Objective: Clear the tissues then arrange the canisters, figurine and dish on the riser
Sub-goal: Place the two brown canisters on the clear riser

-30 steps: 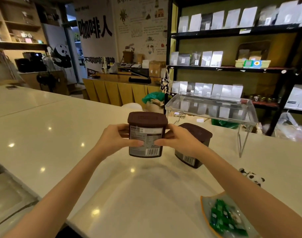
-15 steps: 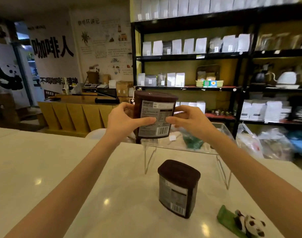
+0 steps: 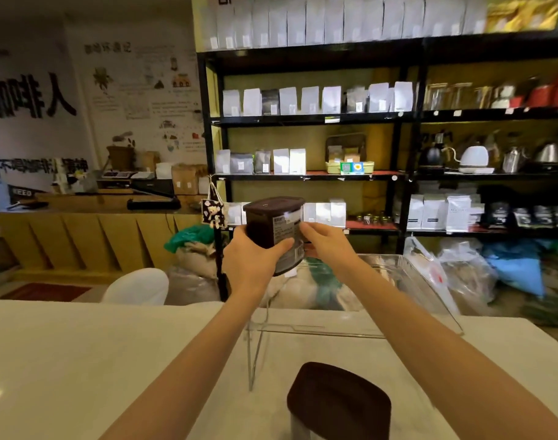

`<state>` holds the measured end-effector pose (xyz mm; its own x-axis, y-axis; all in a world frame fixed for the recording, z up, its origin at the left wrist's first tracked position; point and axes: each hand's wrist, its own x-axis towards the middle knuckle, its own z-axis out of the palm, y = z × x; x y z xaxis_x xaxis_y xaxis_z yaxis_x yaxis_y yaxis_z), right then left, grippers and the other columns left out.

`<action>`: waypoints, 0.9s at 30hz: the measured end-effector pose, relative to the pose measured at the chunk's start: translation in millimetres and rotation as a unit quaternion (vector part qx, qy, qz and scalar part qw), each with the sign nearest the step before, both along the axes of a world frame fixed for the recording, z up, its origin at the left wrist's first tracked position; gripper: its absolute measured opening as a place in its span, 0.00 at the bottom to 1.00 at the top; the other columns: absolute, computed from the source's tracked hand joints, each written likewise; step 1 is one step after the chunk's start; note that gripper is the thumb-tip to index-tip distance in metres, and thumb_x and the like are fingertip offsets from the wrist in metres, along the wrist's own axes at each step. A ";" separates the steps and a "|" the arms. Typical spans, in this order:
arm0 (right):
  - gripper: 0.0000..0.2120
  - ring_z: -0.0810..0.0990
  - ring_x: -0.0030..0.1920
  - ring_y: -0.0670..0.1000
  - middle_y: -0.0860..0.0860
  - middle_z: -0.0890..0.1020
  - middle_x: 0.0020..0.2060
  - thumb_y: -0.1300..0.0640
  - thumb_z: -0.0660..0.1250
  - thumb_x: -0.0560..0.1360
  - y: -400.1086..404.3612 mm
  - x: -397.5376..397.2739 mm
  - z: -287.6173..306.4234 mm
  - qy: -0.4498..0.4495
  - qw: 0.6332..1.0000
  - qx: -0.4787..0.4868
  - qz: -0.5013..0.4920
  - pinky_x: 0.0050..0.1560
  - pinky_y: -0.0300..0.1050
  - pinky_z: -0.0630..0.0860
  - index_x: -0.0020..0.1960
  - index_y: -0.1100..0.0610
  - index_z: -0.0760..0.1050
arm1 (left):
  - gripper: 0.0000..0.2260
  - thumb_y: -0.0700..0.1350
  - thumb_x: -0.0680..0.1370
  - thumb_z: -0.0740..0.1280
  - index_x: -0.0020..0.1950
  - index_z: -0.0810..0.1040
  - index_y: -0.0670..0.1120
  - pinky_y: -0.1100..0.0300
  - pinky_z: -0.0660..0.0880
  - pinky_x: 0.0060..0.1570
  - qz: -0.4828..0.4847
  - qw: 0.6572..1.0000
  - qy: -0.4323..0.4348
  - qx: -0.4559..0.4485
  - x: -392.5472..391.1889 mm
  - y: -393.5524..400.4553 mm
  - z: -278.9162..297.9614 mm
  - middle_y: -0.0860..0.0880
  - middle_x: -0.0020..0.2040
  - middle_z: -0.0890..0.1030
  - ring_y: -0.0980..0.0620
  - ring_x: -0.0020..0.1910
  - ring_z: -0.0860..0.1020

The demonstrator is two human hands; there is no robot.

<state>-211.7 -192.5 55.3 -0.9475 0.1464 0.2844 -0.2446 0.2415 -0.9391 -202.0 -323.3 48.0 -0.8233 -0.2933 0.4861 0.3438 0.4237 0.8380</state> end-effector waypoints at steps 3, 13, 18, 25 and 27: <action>0.17 0.79 0.53 0.53 0.58 0.80 0.58 0.54 0.56 0.79 0.5 -12.4 -5.9 -0.023 0.999 -0.025 0.003 0.53 0.44 0.76 0.62 0.60 0.74 | 0.29 0.54 0.63 0.76 0.59 0.75 0.43 0.63 0.70 0.46 -0.016 0.999 0.004 -0.037 -7.9 -2.7 -5.6 0.46 0.56 0.82 0.49 0.55 0.79; 0.17 0.77 0.49 0.48 0.52 0.78 0.52 0.53 0.52 0.80 0.3 -38.8 -22.1 -0.080 0.995 -0.048 0.037 0.42 0.33 0.73 0.63 0.58 0.72 | 0.29 0.53 0.63 0.76 0.60 0.73 0.43 0.55 0.75 0.54 -0.034 0.994 0.007 -0.101 -25.8 -4.2 -25.3 0.45 0.57 0.81 0.48 0.57 0.78; 0.16 0.77 0.59 0.53 0.56 0.77 0.60 0.54 0.53 0.80 0.2 -44.5 -34.1 -0.086 0.995 -0.053 0.020 0.57 0.44 0.74 0.64 0.59 0.69 | 0.31 0.55 0.63 0.76 0.60 0.71 0.45 0.53 0.76 0.56 -0.030 0.992 -0.010 -0.120 -31.2 -0.8 -33.5 0.46 0.58 0.79 0.47 0.58 0.76; 0.14 0.73 0.58 0.49 0.55 0.74 0.63 0.55 0.53 0.80 1.1 -44.9 -45.9 -0.095 0.994 -0.045 0.028 0.60 0.44 0.70 0.64 0.57 0.66 | 0.33 0.56 0.63 0.75 0.62 0.68 0.45 0.52 0.74 0.56 -0.021 0.988 -0.026 -0.151 -33.7 -1.3 -36.1 0.46 0.59 0.77 0.47 0.59 0.75; 0.15 0.72 0.59 0.49 0.55 0.73 0.64 0.55 0.53 0.80 0.3 -44.1 -45.8 -0.091 0.995 -0.027 0.027 0.59 0.43 0.69 0.65 0.57 0.65 | 0.34 0.56 0.63 0.75 0.62 0.68 0.44 0.52 0.74 0.56 -0.017 0.986 -0.026 -0.162 -34.0 -1.1 -35.9 0.45 0.60 0.77 0.47 0.59 0.75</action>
